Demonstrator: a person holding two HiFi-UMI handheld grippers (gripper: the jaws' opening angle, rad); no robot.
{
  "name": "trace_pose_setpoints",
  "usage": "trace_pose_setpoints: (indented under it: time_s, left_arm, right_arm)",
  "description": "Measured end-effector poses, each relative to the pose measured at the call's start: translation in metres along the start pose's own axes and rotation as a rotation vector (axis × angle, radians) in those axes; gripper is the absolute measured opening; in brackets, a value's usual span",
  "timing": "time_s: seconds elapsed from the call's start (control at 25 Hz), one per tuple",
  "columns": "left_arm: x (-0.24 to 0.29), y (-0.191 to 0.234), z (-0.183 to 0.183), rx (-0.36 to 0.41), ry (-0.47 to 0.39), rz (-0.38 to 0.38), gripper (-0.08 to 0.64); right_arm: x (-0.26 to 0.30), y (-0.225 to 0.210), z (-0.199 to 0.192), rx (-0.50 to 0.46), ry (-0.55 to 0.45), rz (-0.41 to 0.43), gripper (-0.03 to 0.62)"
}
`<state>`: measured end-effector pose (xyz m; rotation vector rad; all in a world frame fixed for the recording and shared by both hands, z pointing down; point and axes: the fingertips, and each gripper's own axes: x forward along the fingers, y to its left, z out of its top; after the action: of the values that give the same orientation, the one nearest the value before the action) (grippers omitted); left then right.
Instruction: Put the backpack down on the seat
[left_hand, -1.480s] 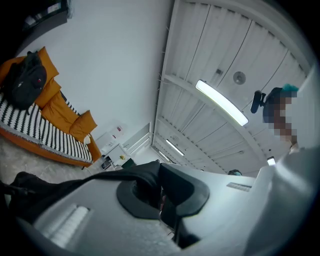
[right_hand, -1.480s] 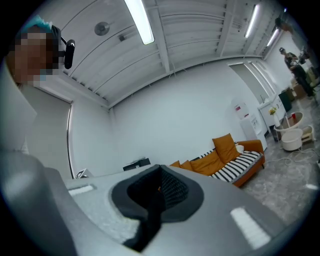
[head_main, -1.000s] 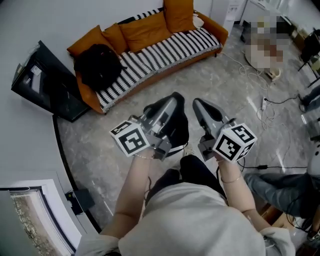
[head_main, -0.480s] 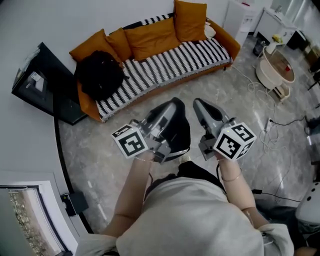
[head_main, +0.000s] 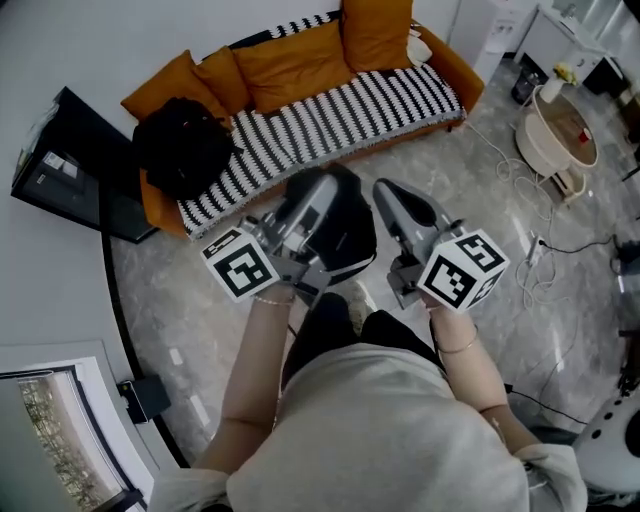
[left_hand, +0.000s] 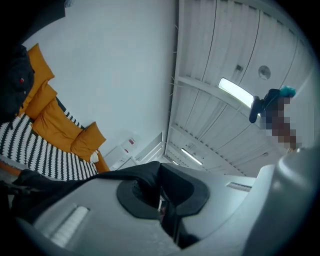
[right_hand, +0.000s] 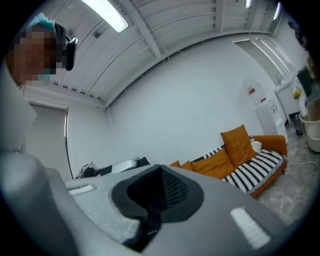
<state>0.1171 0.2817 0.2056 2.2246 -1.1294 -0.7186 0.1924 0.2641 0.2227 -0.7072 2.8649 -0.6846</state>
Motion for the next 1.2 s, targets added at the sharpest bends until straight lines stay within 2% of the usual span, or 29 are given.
trace_pose_setpoints:
  time_s: [0.32,0.6,0.88,1.2]
  left_arm:
    - [0.037,0.049,0.003,0.007,0.041,0.033,0.014]
    - [0.082,0.107,0.021,-0.034,0.083,0.029,0.014]
    - [0.136,0.184,0.066,-0.086,0.073,0.008,0.014]
    - [0.208,0.265,0.132,-0.078,0.092,-0.018,0.014]
  right_arm:
    - [0.031,-0.048,0.005,0.031,-0.004,-0.014,0.003]
    - [0.093,-0.098,0.022,0.032,0.010,-0.022,0.003]
    - [0.179,-0.154,0.044,0.027,0.033,-0.039,0.003]
    - [0.275,-0.218,0.090,0.012,0.019,-0.065,0.003]
